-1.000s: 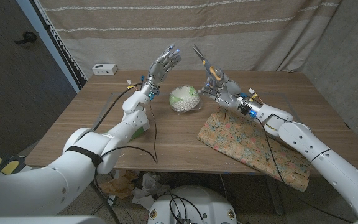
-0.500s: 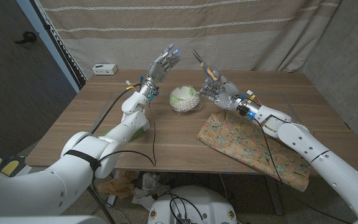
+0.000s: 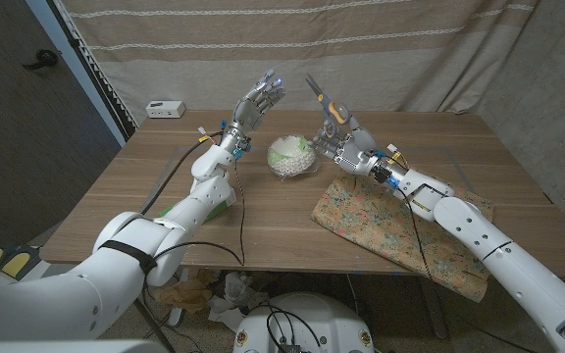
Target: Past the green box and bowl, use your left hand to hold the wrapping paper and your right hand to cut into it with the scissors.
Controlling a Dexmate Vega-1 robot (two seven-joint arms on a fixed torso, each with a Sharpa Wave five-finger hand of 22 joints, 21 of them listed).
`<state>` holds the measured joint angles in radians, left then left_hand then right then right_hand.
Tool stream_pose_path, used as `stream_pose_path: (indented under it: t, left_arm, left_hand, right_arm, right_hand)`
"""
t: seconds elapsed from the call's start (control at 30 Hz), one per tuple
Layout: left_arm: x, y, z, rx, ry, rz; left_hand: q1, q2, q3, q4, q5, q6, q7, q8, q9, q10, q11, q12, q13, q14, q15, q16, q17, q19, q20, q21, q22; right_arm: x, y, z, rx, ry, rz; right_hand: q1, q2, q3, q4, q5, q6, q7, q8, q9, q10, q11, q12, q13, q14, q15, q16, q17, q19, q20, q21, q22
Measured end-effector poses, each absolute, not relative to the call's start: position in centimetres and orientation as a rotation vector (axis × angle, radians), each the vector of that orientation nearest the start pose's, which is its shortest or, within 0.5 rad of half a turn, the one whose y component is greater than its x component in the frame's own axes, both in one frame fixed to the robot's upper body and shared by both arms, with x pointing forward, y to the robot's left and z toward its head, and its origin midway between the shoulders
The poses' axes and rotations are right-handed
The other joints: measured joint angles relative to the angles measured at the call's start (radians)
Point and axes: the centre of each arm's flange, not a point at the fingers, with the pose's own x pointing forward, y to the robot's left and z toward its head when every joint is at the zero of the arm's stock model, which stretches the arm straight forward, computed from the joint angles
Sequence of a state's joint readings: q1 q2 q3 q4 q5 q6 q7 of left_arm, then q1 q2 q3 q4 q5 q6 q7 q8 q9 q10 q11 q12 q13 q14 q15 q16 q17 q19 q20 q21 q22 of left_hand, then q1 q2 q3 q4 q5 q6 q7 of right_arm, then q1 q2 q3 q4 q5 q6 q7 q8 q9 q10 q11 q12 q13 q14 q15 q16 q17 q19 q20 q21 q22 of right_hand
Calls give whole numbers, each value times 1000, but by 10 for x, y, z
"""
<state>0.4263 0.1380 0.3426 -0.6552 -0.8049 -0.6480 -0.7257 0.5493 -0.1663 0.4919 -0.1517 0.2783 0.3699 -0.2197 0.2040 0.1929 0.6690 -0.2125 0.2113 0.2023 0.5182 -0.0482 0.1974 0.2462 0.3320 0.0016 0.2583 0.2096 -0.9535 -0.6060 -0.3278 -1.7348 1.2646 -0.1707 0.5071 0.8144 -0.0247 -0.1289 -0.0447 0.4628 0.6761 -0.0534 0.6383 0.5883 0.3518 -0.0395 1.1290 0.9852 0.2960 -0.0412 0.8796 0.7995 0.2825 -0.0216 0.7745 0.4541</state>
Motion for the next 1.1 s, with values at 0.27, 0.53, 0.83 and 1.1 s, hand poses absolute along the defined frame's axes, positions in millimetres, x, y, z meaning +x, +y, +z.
stream_pose_path:
  t: [0.27,0.53,0.83,1.1]
  left_arm:
    - [678,194,72,-154,-936,-664]
    - [677,194,72,-152,-935,-665]
    - [677,195,72,-149,-937,-667]
    - [677,195,72,-152,-936,-668]
  left_hand:
    - [0,0,0,0,0,1,-2,0,0,0,0,0,0,0,0,0,0,0,0,0,0]
    - [0,0,0,0,0,11,0,0,0,0,0,0,0,0,0,0,-5,0,0,0,0]
    - [4,4,0,0,7,16,-5,7,0,0,0,0,0,0,0,0,-5,0,0,0,0]
    - [5,5,-4,4,7,29,-4,7,-1,11,0,0,0,0,0,7,-5,0,0,0,0]
  right_arm:
    - [551,-180,0,472,-393,1086]
    - [554,-180,-3,485,-389,1084]
    - [555,-178,-3,478,-404,1087]
    - [555,-178,-1,464,-423,1084]
  right_hand:
    - [6,16,-5,3,8,11,11,0,-9,8,-7,7,-23,11,0,-30,-35,7,-7,5,-12]
    - [6,24,-5,3,18,22,22,0,-21,24,-2,14,-41,33,0,-51,-63,13,-13,11,-19]
    - [1,28,-19,9,22,22,22,-9,-27,31,-9,16,-46,33,0,-77,-86,13,-13,11,-28]
    - [-4,22,-22,6,22,22,22,-17,-28,27,-16,16,-47,33,0,-85,-96,6,-6,11,-32]
